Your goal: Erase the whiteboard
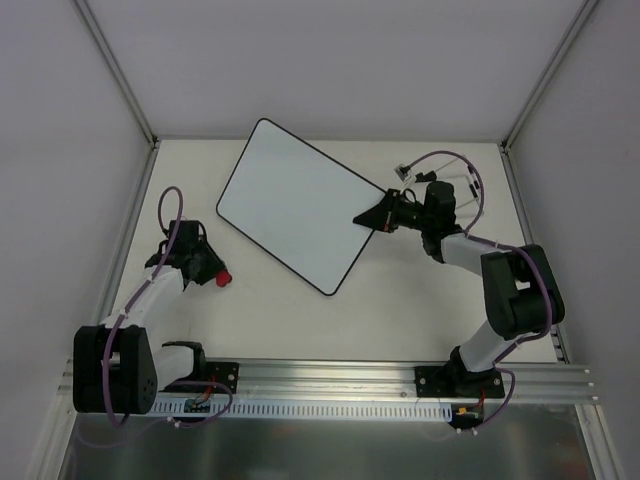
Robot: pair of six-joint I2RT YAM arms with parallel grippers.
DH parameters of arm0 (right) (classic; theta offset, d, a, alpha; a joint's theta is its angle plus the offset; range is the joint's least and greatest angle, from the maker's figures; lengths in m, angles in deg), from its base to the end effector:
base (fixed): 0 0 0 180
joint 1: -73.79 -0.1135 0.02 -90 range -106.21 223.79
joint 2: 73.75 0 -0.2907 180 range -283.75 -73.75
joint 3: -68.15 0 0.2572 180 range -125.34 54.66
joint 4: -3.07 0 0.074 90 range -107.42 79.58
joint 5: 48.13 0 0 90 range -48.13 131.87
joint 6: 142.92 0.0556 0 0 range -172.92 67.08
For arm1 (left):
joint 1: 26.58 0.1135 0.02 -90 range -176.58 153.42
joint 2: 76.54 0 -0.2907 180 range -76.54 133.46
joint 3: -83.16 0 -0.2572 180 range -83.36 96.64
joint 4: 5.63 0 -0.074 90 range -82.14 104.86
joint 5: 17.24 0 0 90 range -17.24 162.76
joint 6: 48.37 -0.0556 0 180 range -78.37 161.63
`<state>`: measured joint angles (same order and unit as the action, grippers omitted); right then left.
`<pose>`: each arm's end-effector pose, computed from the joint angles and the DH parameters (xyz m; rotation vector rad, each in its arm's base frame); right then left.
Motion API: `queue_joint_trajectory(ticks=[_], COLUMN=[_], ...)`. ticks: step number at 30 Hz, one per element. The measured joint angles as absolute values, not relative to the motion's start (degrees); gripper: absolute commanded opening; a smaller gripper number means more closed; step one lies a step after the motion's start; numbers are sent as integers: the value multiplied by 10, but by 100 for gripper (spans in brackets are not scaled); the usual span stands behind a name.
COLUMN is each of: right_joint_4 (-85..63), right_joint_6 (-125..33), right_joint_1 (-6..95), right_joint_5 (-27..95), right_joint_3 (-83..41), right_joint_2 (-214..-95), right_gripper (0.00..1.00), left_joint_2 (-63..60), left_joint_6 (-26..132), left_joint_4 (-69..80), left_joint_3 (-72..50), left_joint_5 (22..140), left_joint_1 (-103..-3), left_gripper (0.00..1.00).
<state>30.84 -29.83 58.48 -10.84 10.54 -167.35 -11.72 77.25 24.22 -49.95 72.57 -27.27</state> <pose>0.3287 0.1359 0.2371 -0.6050 1.7248 1.2642 0.2281 -0.0026 0.2014 -0.7293 2.3127 -0.2879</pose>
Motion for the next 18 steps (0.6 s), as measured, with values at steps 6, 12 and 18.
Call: queue_joint_trajectory(ticks=[6,12,18], right_joint_4=[308,307,290], right_joint_6=[-298,-296,-293], right_joint_1=[607,639,709], right_joint_5=[-94,-100,-109], right_joint_3=[72,70,70], right_joint_2=[-1669,-1647,-1613], right_gripper=[0,0,0], left_joint_2=[-73,-66,-82], left_joint_6=[784,784,769], left_joint_4=[261,262,289], left_joint_3=[-523,-513,-496], left_joint_5=[737,746,737], left_joint_1=[-273,-273,-273], left_gripper=[39,75,99])
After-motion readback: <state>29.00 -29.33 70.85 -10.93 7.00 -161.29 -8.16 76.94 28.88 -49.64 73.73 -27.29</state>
